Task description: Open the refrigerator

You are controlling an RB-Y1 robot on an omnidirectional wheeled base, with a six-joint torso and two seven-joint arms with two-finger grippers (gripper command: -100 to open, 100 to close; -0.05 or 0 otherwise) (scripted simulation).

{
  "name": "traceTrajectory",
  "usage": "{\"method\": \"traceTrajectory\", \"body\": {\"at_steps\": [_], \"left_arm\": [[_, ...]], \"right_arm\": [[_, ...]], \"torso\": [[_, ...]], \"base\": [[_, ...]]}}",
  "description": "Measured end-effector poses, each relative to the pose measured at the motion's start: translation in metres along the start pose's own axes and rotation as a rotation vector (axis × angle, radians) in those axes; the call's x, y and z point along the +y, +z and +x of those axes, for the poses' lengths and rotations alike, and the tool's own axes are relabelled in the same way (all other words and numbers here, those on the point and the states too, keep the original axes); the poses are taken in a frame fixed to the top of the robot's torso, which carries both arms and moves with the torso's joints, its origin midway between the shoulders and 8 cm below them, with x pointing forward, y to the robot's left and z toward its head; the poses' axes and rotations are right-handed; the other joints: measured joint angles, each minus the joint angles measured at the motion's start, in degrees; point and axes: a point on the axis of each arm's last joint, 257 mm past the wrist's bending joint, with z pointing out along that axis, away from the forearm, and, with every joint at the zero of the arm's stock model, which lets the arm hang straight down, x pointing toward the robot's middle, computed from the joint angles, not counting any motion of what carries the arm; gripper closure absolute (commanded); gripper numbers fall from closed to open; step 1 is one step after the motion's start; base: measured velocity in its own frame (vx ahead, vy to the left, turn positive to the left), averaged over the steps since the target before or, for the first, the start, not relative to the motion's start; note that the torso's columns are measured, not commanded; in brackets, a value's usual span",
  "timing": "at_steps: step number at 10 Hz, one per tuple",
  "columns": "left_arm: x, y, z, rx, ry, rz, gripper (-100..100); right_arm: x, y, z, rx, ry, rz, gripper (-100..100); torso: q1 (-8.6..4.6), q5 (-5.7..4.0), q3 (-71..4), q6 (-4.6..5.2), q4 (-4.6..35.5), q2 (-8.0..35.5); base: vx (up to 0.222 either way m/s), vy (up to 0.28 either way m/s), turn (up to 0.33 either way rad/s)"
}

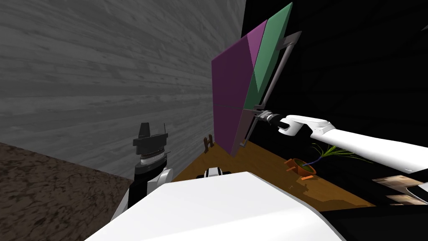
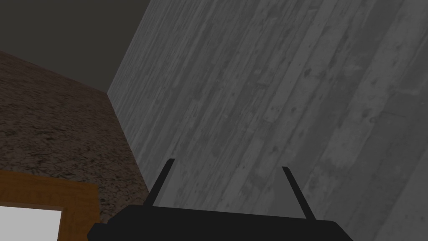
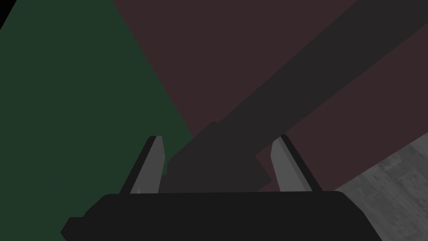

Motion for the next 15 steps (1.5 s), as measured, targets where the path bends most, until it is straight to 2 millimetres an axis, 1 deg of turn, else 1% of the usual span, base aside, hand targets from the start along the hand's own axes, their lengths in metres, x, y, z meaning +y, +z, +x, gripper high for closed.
{"method": "traceTrajectory", "body": {"at_steps": [7, 8, 9, 10, 11, 12, 14, 15], "left_arm": [[0.0, 0.0, 0.0, 0.0, 0.0, 0.0, 0], [0.0, 0.0, 0.0, 0.0, 0.0, 0.0, 0], [0.0, 0.0, 0.0, 0.0, 0.0, 0.0, 0], [0.0, 0.0, 0.0, 0.0, 0.0, 0.0, 0], [0.0, 0.0, 0.0, 0.0, 0.0, 0.0, 0], [0.0, 0.0, 0.0, 0.0, 0.0, 0.0, 0], [0.0, 0.0, 0.0, 0.0, 0.0, 0.0, 0], [0.0, 0.0, 0.0, 0.0, 0.0, 0.0, 0]], "right_arm": [[0.008, -0.001, -0.007, -0.025, -0.002, -0.023, 100], [0.006, -0.001, -0.009, -0.027, -0.001, -0.019, 100], [0.01, -0.001, -0.011, -0.034, 0.001, -0.027, 100], [0.014, -0.001, -0.014, -0.041, 0.001, -0.038, 100], [0.02, -0.002, -0.017, -0.049, 0.0, -0.051, 100], [0.023, -0.002, -0.02, -0.055, -0.001, -0.06, 100], [0.035, -0.003, -0.026, -0.073, -0.002, -0.088, 100], [0.038, -0.004, -0.031, -0.082, -0.003, -0.097, 100]], "torso": [[-0.03, -0.1, 0.2, 0.13, 0.0, 0.2], [-0.06, 0.04, 0.1, 0.04, 0.1, 0.1], [-0.55, 0.12, 0.0, -0.09, 0.3, 0.1], [-0.6, 0.14, -0.1, 0.06, 0.3, 0.0], [-0.62, 0.2, -0.2, 0.0, 0.3, -0.2], [-0.36, 0.27, -0.4, -0.03, 0.3, -0.4], [-0.51, 0.31, -0.6, -0.26, 0.2, -0.7], [-0.27, 0.34, -0.7, -0.21, 0.2, -0.8]], "base": [[0.013, 0.006, -0.037], [-0.074, -0.175, 0.133], [-0.115, -0.207, 0.111], [-0.114, -0.251, 0.106], [-0.103, -0.224, 0.061], [-0.135, -0.28, 0.103], [-0.144, -0.306, 0.124], [-0.192, -0.265, 0.108]]}}
